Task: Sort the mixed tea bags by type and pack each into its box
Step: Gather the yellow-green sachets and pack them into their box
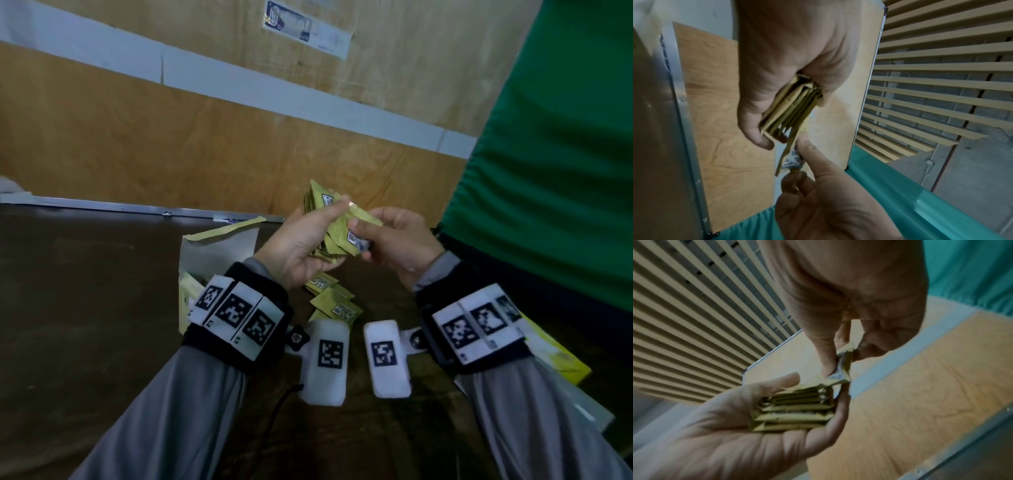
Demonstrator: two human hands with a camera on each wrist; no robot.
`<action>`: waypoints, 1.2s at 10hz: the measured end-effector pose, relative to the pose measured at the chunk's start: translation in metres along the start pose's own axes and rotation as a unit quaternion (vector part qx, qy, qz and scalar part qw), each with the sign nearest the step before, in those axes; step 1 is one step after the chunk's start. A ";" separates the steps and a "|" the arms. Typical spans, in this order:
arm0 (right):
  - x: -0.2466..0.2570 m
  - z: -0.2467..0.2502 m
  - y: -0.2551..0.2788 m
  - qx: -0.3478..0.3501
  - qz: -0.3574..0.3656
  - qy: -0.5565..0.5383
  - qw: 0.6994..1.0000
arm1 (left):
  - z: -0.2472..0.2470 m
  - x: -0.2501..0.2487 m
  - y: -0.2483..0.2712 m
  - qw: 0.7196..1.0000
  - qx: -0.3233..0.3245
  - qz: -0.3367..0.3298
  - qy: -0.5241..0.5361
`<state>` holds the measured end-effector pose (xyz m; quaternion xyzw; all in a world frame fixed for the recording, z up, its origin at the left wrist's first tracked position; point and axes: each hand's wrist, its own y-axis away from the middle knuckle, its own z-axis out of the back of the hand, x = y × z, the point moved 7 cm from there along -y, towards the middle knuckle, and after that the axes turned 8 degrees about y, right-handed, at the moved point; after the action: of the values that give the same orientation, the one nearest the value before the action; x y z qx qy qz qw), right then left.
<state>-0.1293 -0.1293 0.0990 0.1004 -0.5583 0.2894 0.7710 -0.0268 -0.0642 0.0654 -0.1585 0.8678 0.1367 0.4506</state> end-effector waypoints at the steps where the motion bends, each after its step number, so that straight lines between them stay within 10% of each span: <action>1: 0.001 0.015 -0.007 -0.094 0.048 0.108 0.989 | 0.003 0.000 -0.005 0.996 -0.030 -0.036 0.078; 3: -0.007 -0.003 -0.004 -0.004 0.006 -0.022 1.000 | 0.003 -0.007 -0.002 0.997 -0.015 -0.078 0.020; 5: -0.015 -0.012 -0.025 0.042 -0.019 0.200 0.979 | 0.040 -0.025 -0.003 0.965 -0.171 -0.158 0.119; 7: -0.119 -0.064 -0.050 0.348 -0.121 0.572 0.733 | 0.045 -0.029 -0.007 0.965 -0.176 -0.151 0.126; 11: -0.125 -0.089 -0.078 0.376 -0.037 0.600 0.705 | 0.037 -0.030 -0.003 0.971 -0.144 -0.134 0.133; 12: -0.123 -0.078 -0.064 0.367 -0.035 0.514 0.775 | 0.038 -0.030 -0.005 0.974 -0.144 -0.130 0.117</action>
<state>-0.0569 -0.1847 -0.0308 0.2314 0.0736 0.4541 0.8572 0.0200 -0.0496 0.0684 -0.3483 0.8577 0.1805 0.3325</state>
